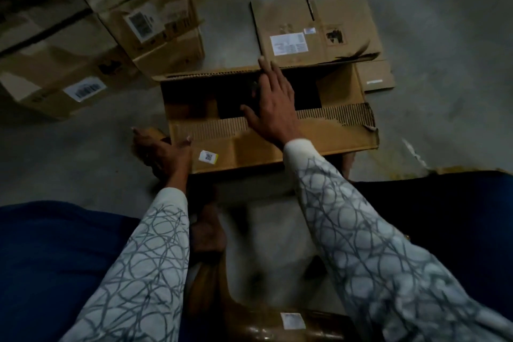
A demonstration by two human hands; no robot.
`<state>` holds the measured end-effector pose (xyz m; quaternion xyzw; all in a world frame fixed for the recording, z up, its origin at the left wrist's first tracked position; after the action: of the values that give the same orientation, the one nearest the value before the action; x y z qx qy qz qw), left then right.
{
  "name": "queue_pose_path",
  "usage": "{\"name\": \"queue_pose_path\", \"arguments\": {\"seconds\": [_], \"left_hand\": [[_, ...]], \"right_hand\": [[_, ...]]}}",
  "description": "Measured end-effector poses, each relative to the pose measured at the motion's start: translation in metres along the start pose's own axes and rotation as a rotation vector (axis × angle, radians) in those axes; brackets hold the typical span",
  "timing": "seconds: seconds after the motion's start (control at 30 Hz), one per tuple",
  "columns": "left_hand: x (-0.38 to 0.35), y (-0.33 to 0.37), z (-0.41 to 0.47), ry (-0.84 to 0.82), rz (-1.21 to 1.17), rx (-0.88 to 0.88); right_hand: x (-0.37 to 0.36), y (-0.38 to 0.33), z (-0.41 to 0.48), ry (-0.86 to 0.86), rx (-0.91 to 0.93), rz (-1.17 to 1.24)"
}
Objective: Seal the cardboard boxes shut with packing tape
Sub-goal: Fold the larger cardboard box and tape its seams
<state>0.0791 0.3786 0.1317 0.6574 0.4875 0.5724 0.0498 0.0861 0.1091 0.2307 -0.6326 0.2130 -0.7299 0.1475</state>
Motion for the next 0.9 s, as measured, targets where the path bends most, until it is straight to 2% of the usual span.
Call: {"name": "queue_pose_path", "arguments": {"seconds": [0.1,0.23,0.43,0.5,0.57,0.63,0.7,0.83,0.9], "left_hand": [[-0.003,-0.005,0.002,-0.009,0.061,0.000],[0.002,-0.002,-0.010,0.014,0.016,-0.047],[0.058,0.033,-0.054,0.223,-0.177,-0.227],[0.080,0.048,-0.064,0.196,-0.298,-0.253],[0.101,0.064,-0.069,0.167,-0.335,-0.248],[0.113,0.075,-0.076,0.059,-0.335,-0.181],[0.123,0.084,-0.090,-0.048,-0.323,-0.204],[0.152,0.103,-0.144,-0.004,0.004,-0.580],[0.159,0.107,-0.175,-0.042,0.052,-0.704]], "right_hand": [[-0.010,-0.007,0.029,-0.077,-0.014,-0.076],[-0.039,0.016,0.012,-0.182,-0.174,-0.118],[-0.081,0.028,-0.021,-0.410,-0.266,-0.106],[-0.070,0.018,-0.024,-0.368,-0.268,-0.054],[-0.046,0.006,-0.031,-0.223,-0.253,0.078],[-0.019,-0.004,-0.048,-0.107,-0.216,0.229],[0.005,-0.012,-0.075,-0.095,-0.203,0.365],[0.058,-0.035,-0.127,-0.072,-0.171,0.534],[0.083,-0.057,-0.157,-0.088,-0.189,0.683]]}}
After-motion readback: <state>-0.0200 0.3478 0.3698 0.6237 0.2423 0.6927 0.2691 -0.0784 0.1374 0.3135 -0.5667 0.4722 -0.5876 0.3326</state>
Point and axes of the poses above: each hand's wrist, its own z-axis towards the middle knuckle, its own x-axis out of the back of the hand, y = z × x, the point moved 8 cm from there along z, towards the middle knuckle, and after that the axes turned 4 degrees about z, right-handed, at the moved point
